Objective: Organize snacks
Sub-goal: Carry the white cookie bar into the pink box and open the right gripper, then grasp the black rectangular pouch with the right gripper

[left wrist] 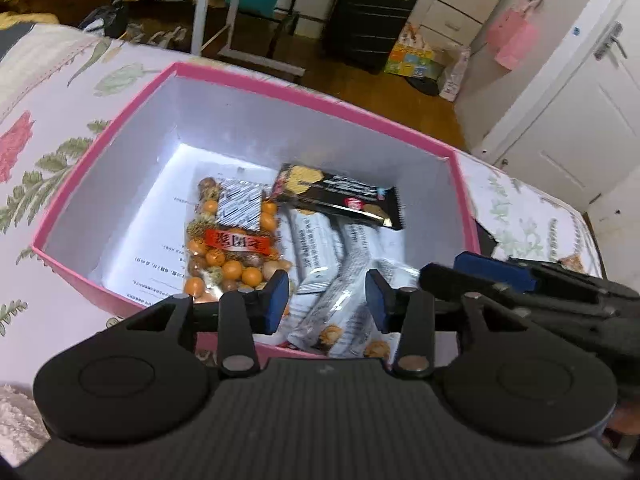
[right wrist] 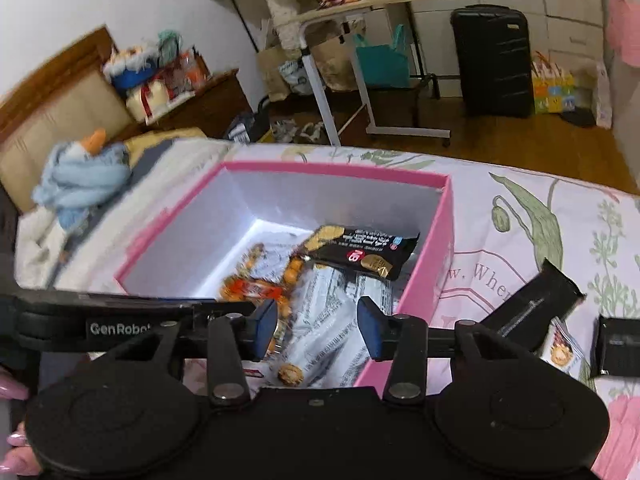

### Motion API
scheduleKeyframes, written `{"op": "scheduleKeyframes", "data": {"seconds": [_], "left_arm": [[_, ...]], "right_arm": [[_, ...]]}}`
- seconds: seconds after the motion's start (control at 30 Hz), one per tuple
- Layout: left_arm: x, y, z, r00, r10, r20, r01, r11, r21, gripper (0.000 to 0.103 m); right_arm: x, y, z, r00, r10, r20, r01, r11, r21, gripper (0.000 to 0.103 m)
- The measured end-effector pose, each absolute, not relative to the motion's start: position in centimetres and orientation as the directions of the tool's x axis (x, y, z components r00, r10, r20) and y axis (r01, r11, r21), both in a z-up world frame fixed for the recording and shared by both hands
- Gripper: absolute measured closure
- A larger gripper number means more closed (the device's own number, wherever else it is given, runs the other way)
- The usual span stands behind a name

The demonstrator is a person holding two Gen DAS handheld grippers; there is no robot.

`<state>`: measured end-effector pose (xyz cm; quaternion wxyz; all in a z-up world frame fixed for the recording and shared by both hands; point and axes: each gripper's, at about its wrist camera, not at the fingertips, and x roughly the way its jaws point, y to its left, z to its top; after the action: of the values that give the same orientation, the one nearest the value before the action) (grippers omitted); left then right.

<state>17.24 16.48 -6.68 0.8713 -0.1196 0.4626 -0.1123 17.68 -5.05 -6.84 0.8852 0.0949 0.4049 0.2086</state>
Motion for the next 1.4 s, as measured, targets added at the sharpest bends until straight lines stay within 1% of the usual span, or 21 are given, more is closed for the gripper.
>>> {"op": "scheduleKeyframes", "data": {"seconds": [0.07, 0.1, 0.13, 0.17, 0.3, 0.43, 0.57, 0.67, 0.8, 0.87, 0.97, 1.1, 1.2, 1.23, 1.3, 1.4], "left_arm": [[16.6, 16.0, -5.6, 0.553, -0.300, -0.777, 0.111, 0.951, -0.289, 0.062], [16.2, 15.7, -4.8, 0.557, -0.310, -0.771, 0.135, 0.949, -0.284, 0.060], [15.8, 15.4, -4.2, 0.557, -0.322, -0.765, 0.157, 0.946, -0.284, 0.053], [15.3, 15.0, -3.5, 0.556, -0.331, -0.762, 0.178, 0.943, -0.280, 0.051], [13.4, 12.2, -0.9, 0.569, -0.342, -0.748, 0.287, 0.935, -0.209, 0.046], [12.2, 9.2, 0.6, 0.543, -0.393, -0.742, 0.386, 0.901, -0.196, 0.045], [11.7, 5.9, 1.1, 0.508, -0.441, -0.740, 0.462, 0.864, -0.198, 0.043], [11.6, 3.3, 0.7, 0.488, -0.454, -0.745, 0.493, 0.848, -0.194, 0.043], [12.4, -0.2, -0.5, 0.477, -0.448, -0.756, 0.505, 0.844, -0.181, 0.043], [13.1, -1.9, -1.2, 0.466, -0.451, -0.761, 0.498, 0.845, -0.196, 0.043], [14.4, -4.2, -2.6, 0.466, -0.463, -0.754, 0.488, 0.845, -0.218, 0.043], [16.1, -7.7, -5.2, 0.496, -0.440, -0.749, 0.460, 0.864, -0.203, 0.043], [17.7, -9.6, -7.5, 0.476, -0.458, -0.751, 0.442, 0.863, -0.246, 0.045], [18.4, -10.1, -8.3, 0.460, -0.474, -0.751, 0.429, 0.859, -0.280, 0.045], [19.9, -11.2, -9.8, 0.449, -0.486, -0.750, 0.401, 0.860, -0.317, 0.045], [21.6, -12.2, -11.6, 0.454, -0.469, -0.757, 0.376, 0.871, -0.315, 0.045]], "right_arm": [[16.8, -6.5, -5.3, 0.603, 0.456, -0.655, -0.280, 0.889, 0.361, 0.053], [16.3, -7.2, -4.5, 0.611, 0.464, -0.641, -0.280, 0.884, 0.373, 0.053], [15.8, -8.0, -3.7, 0.616, 0.471, -0.631, -0.281, 0.880, 0.383, 0.052], [15.3, -8.8, -3.1, 0.624, 0.473, -0.623, -0.277, 0.878, 0.389, 0.051], [12.6, -12.6, -0.9, 0.673, 0.433, -0.600, -0.245, 0.896, 0.371, 0.050], [10.9, -16.1, 0.1, 0.703, 0.367, -0.609, -0.185, 0.921, 0.342, 0.049], [9.7, -19.2, 0.2, 0.717, 0.306, -0.626, -0.136, 0.943, 0.304, 0.045], [9.6, -21.3, -0.4, 0.719, 0.250, -0.648, -0.093, 0.959, 0.266, 0.043], [10.2, -25.0, -1.7, 0.723, 0.190, -0.664, -0.011, 0.964, 0.264, 0.039], [10.7, -27.1, -2.4, 0.723, 0.169, -0.670, 0.029, 0.961, 0.274, 0.038], [12.5, -30.3, -4.0, 0.691, 0.168, -0.703, 0.087, 0.946, 0.312, 0.038], [14.3, -32.3, -6.5, 0.648, 0.197, -0.735, 0.108, 0.933, 0.344, 0.038], [15.6, -32.3, -8.5, 0.628, 0.198, -0.753, 0.087, 0.943, 0.321, 0.038], [16.0, -32.1, -9.2, 0.627, 0.185, -0.757, 0.085, 0.950, 0.302, 0.038], [16.6, -32.1, -10.5, 0.624, 0.170, -0.763, 0.067, 0.961, 0.269, 0.043], [17.7, -31.9, -12.2, 0.617, 0.165, -0.769, 0.038, 0.970, 0.239, 0.060]]}}
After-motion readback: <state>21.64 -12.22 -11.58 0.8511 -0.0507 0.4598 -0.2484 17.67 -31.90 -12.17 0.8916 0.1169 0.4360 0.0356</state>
